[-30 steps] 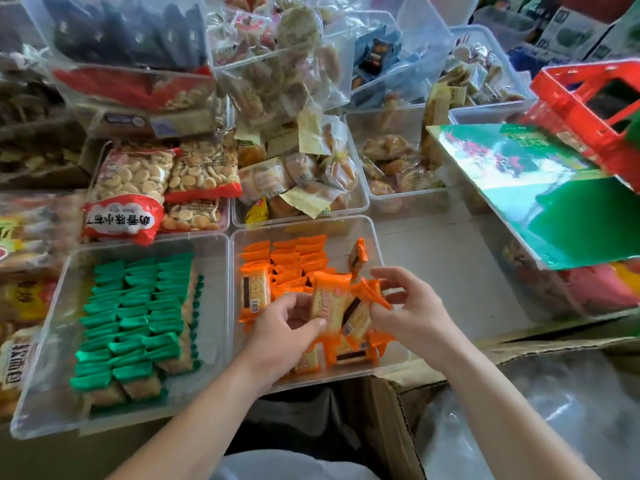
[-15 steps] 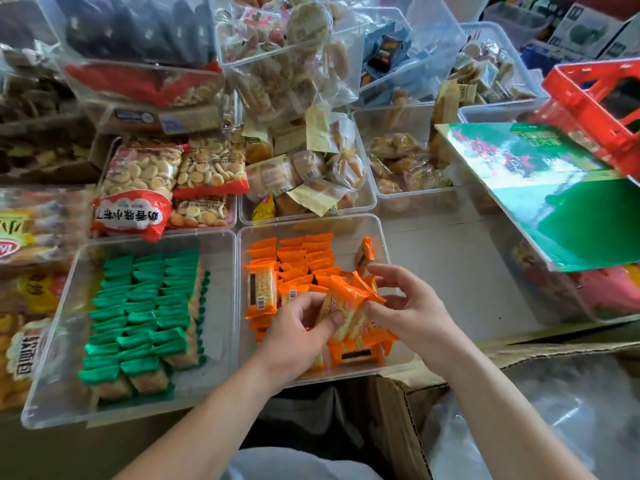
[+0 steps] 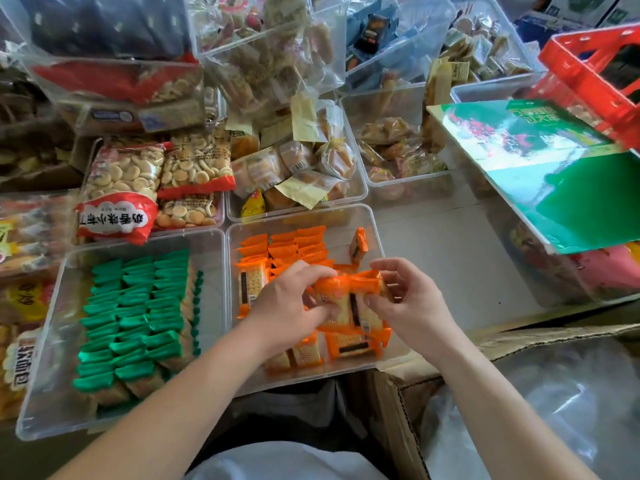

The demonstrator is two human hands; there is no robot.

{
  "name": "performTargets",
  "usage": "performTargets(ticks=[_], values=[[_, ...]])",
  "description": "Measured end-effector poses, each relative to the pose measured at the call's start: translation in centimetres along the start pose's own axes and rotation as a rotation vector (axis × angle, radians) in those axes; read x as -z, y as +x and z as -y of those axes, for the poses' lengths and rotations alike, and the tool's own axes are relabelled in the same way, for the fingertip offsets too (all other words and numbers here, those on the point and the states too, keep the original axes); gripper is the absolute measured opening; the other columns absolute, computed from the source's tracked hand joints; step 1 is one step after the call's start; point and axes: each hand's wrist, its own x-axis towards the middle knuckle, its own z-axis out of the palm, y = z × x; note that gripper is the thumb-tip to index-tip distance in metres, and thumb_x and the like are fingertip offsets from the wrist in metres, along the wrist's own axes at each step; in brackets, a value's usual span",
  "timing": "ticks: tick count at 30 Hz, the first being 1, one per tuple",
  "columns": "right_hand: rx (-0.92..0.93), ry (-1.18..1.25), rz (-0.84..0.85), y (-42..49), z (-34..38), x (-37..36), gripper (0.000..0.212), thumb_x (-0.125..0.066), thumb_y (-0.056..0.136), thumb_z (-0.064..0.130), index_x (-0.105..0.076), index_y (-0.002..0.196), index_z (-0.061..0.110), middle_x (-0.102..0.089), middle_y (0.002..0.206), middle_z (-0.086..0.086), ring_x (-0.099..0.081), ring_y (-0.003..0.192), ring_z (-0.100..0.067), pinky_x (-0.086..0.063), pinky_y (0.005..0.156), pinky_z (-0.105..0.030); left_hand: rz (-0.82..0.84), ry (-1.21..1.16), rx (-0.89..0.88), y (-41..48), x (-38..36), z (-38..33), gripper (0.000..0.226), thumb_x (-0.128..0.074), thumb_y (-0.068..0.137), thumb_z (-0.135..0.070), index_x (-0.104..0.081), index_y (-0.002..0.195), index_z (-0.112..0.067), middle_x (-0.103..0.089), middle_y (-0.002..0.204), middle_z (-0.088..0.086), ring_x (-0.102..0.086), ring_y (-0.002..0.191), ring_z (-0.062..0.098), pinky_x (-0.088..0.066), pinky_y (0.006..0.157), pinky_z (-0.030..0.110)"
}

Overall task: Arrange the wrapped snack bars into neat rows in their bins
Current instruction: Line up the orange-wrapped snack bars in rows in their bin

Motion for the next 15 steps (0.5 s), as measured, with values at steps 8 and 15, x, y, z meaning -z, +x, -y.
performTargets(ticks=[8, 15], values=[[-0.034, 0.065, -0.17, 0.0, -0.4, 1.0, 0.04, -0.08, 0.087, 0.014, -0.063, 0.114, 0.039, -0.072, 0.098, 0.011, -0.068, 0.087, -0.001, -0.064, 0.077, -0.034, 0.14, 0.426, 0.111, 3.2, -1.8, 2.9, 0.03, -0.064, 0.093, -0.039, -0.07, 0.121, -0.033, -0.067, 0.119, -0.009, -0.057, 0.117, 0.019, -0.049, 0.1, 0.038], [-0.066, 0.125, -0.139, 0.0, -0.7, 1.7, 0.04, -0.082, 0.087, 0.016, -0.064, 0.112, 0.041, -0.073, 0.098, 0.01, -0.071, 0.09, -0.006, -0.065, 0.078, -0.038, 0.197, 0.754, 0.124, 5.3, -4.1, 2.6, 0.022, -0.065, 0.094, -0.035, -0.072, 0.115, -0.031, -0.065, 0.115, -0.008, -0.044, 0.123, 0.023, -0.032, 0.102, 0.044]])
